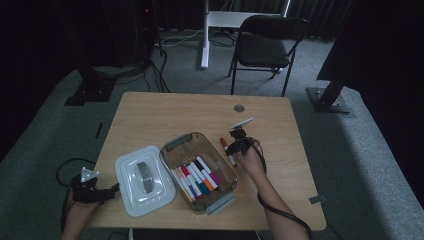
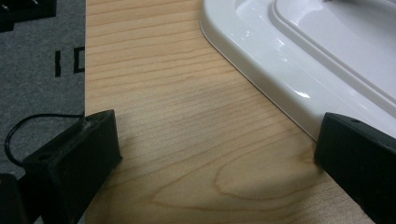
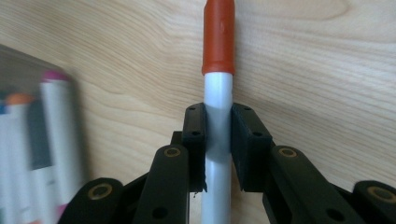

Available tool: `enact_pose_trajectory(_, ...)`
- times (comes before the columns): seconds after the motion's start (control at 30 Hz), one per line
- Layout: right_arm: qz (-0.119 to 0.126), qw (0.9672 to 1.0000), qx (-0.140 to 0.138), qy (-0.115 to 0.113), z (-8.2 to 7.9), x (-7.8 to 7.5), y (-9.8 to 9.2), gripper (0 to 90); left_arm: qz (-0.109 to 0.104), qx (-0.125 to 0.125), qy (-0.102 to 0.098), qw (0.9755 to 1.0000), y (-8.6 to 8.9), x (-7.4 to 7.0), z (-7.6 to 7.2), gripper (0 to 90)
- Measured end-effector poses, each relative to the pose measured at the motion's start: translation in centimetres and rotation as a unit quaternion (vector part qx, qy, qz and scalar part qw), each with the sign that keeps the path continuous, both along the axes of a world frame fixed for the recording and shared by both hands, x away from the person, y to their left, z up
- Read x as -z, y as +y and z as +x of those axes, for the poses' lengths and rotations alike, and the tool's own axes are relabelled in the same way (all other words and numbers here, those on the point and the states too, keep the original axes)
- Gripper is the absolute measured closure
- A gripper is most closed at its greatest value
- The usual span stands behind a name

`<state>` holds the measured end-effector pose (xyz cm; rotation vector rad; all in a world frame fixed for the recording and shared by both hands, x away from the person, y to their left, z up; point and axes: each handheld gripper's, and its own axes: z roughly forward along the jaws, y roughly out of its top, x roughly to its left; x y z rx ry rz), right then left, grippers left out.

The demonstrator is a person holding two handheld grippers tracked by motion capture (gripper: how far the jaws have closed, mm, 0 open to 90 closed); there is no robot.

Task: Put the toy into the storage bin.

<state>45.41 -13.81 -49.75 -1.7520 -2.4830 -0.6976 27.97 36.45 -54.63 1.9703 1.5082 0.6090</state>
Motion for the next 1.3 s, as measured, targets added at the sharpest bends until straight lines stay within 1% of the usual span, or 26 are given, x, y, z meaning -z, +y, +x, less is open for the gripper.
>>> enact_pose_trajectory(0.07,0.009,0.9999,0.002,-0.004,-0.2,-1.0,-0.3,76.7,0.000,0.000,0.000,1.0000,0.0,0.0,0.0,0.6)
enact_pose_trajectory(0.13,0.022,0.9997,0.003,-0.010,-0.6,-2.6,-0.7,76.7,0.000,0.000,0.000,1.0000,0.0,0.0,0.0,0.6)
enact_pose_trajectory(0.17,0.026,0.9996,0.001,-0.013,-0.8,-3.2,-0.8,76.7,0.000,0.000,0.000,1.0000,0.0,0.0,0.0,0.6)
enact_pose_trajectory(0.2,0.026,0.9996,0.001,-0.013,-0.8,-3.2,-0.8,76.7,0.000,0.000,0.000,1.0000,0.0,0.0,0.0,0.6)
enact_pose_trajectory(0.23,0.045,0.9988,0.000,-0.019,-1.3,-4.9,-1.1,76.7,0.000,0.000,0.000,1.0000,0.0,0.0,0.0,0.6)
enact_pose_trajectory(0.27,0.051,0.9985,-0.002,-0.021,-1.5,-5.5,-1.2,76.7,0.000,0.000,0.000,1.0000,0.0,0.0,0.0,0.6)
enact_pose_trajectory(0.37,0.068,0.9970,-0.016,-0.034,-2.4,-7.8,-1.1,76.7,0.000,0.000,0.000,1.0000,0.0,0.0,0.0,0.6)
enact_pose_trajectory(0.4,0.068,0.9970,-0.016,-0.034,-2.4,-7.8,-1.1,76.7,0.000,0.000,0.000,1.0000,0.0,0.0,0.0,0.6)
enact_pose_trajectory(0.43,0.076,0.9961,-0.020,-0.041,-2.9,-8.7,-1.0,76.7,0.000,0.000,0.000,1.0000,0.0,0.0,0.0,0.6)
enact_pose_trajectory(0.47,0.076,0.9961,-0.020,-0.041,-2.9,-8.7,-1.0,76.7,0.000,0.000,0.000,1.0000,0.0,0.0,0.0,0.6)
enact_pose_trajectory(0.5,0.080,0.9955,-0.028,-0.044,-3.3,-9.4,-0.8,76.7,0.000,0.000,0.000,1.0000,0.0,0.0,0.0,0.6)
enact_pose_trajectory(0.53,0.104,0.9925,-0.040,-0.050,-4.1,-10.7,-0.4,76.6,0.000,0.000,0.000,1.0000,0.0,0.0,0.0,0.6)
enact_pose_trajectory(0.63,0.115,0.9905,-0.055,-0.052,-5.0,-11.8,0.4,76.7,0.000,0.000,0.000,1.0000,0.0,0.0,0.0,0.6)
enact_pose_trajectory(0.83,0.140,0.9840,-0.094,-0.058,-6.7,-13.2,2.4,76.6,0.000,0.000,-0.001,1.0000,0.0,0.0,0.0,0.6)
enact_pose_trajectory(0.97,0.143,0.9804,-0.120,-0.061,-7.7,-13.4,4.1,76.6,0.000,0.000,-0.001,1.0000,0.0,0.0,0.0,0.6)
enact_pose_trajectory(1.1,0.137,0.9787,-0.144,-0.051,-8.4,-12.9,5.9,76.7,0.000,0.000,0.000,1.0000,0.0,0.0,0.0,0.6)
enact_pose_trajectory(1.2,0.127,0.9783,-0.159,-0.038,-8.9,-12.0,7.2,76.7,0.000,0.000,-0.001,1.0000,0.0,0.0,0.0,0.6)
enact_pose_trajectory(1.27,0.122,0.9773,-0.170,-0.029,-9.1,-11.2,8.1,76.7,0.000,0.000,0.000,1.0000,0.0,0.0,0.0,0.6)
enact_pose_trajectory(1.3,0.119,0.9772,-0.173,-0.031,-9.3,-11.0,8.4,76.7,0.000,0.000,-0.001,1.0000,0.0,0.0,0.0,0.6)
